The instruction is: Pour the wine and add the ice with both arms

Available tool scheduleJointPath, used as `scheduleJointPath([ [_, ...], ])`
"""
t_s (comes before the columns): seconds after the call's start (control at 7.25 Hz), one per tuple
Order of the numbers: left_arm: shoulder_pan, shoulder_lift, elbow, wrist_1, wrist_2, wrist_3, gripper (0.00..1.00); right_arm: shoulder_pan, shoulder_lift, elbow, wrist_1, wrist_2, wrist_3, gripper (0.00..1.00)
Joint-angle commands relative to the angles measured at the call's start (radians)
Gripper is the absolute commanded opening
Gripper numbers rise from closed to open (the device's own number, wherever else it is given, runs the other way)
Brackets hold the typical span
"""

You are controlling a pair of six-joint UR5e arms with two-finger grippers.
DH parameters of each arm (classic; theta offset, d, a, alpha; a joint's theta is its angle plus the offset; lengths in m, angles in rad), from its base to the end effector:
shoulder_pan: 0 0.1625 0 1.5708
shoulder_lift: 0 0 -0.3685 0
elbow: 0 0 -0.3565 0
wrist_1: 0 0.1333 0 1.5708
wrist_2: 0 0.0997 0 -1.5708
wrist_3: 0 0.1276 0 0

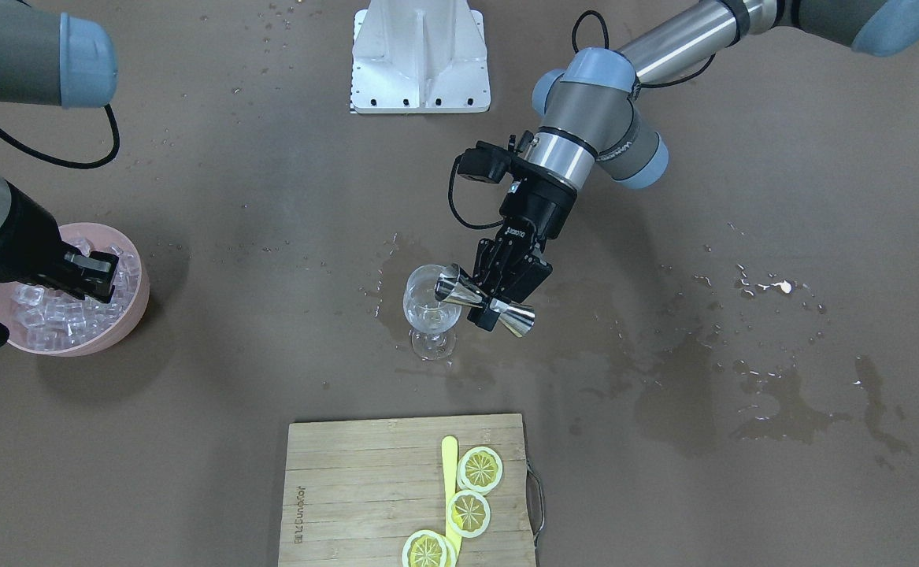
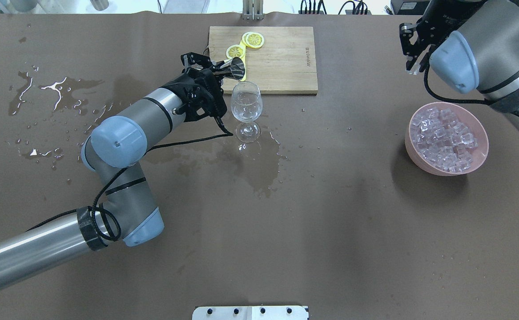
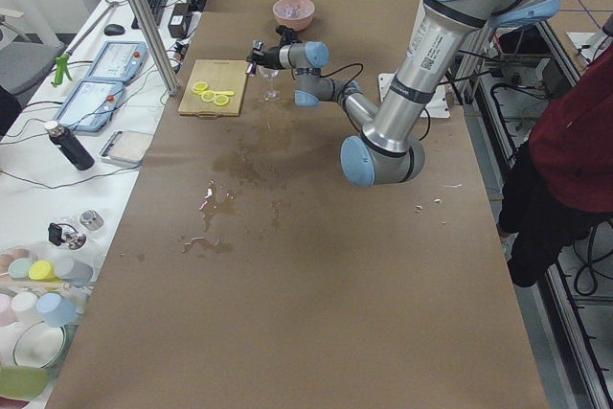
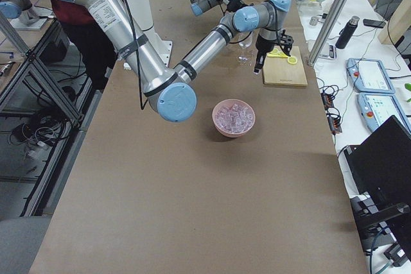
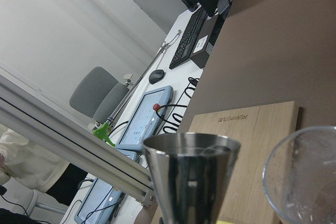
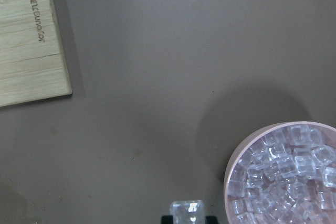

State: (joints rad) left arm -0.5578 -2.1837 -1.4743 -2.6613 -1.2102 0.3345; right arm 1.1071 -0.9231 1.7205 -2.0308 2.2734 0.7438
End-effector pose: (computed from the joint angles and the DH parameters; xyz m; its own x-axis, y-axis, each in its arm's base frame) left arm 0.4467 -0.4888 0.1840 0.7605 0.5673 0.3161 -0.2319 -0.2174 0.9481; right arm -0.2218 -0.5573 0.2602 0.7177 0.1795 0.6729 -0.0868 0.9817 -0.1693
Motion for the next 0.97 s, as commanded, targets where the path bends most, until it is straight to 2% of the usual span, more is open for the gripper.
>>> scheduleJointPath([
  [0.0, 0.003, 0.008, -0.001, 0.001, 0.017, 0.073, 0.00, -0.001, 0.032, 0.002, -0.002, 0.000, 0.054, 0.26],
  [0.55, 0.003, 0.001, -0.003, 0.004, 0.023, 0.135, 0.00, -0.013, 0.113, -0.010, -0.002, -0.006, 0.127, 0.26],
  [0.83, 0.004, -0.004, -0.001, 0.004, 0.047, 0.195, 0.00, -0.015, 0.185, -0.079, -0.002, -0.006, 0.137, 0.26],
])
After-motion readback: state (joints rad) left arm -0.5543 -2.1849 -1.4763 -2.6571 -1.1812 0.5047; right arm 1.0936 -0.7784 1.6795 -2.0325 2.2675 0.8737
